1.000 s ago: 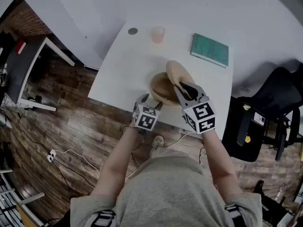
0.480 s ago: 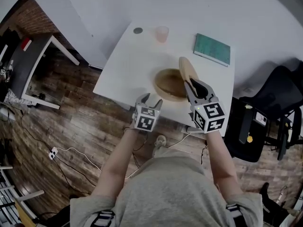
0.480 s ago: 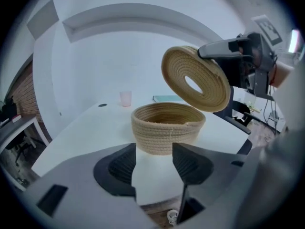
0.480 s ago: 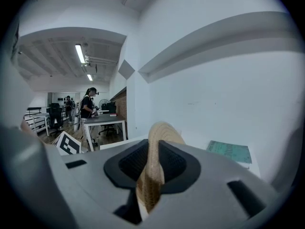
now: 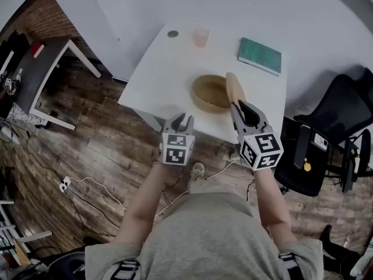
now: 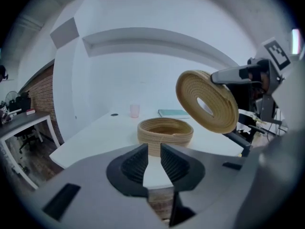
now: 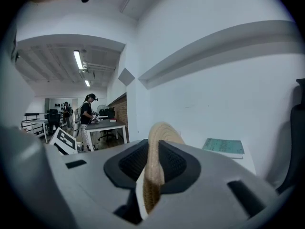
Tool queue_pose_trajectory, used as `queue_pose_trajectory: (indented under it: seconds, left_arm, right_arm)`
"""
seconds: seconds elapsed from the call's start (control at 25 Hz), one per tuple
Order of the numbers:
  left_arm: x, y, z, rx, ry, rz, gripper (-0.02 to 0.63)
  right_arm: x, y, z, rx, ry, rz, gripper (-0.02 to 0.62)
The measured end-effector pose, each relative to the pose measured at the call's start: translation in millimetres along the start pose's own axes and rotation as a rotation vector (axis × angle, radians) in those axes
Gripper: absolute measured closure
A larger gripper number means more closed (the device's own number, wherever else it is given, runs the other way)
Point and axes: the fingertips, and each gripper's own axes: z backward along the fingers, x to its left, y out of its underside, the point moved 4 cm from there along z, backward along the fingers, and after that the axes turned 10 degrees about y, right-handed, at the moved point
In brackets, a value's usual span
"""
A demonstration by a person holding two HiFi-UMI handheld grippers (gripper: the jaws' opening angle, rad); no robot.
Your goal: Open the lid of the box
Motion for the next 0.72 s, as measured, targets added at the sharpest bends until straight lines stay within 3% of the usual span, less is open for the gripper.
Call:
queue_pose_trajectory:
  seconds: [0.72]
  left_arm:
    - [-90.8, 25.1, 123.8, -0.126, -0.003, 0.104, 0.586]
  right_arm:
    - [40.0, 32.9, 132.6, -0.021, -0.058, -0.055, 0.522]
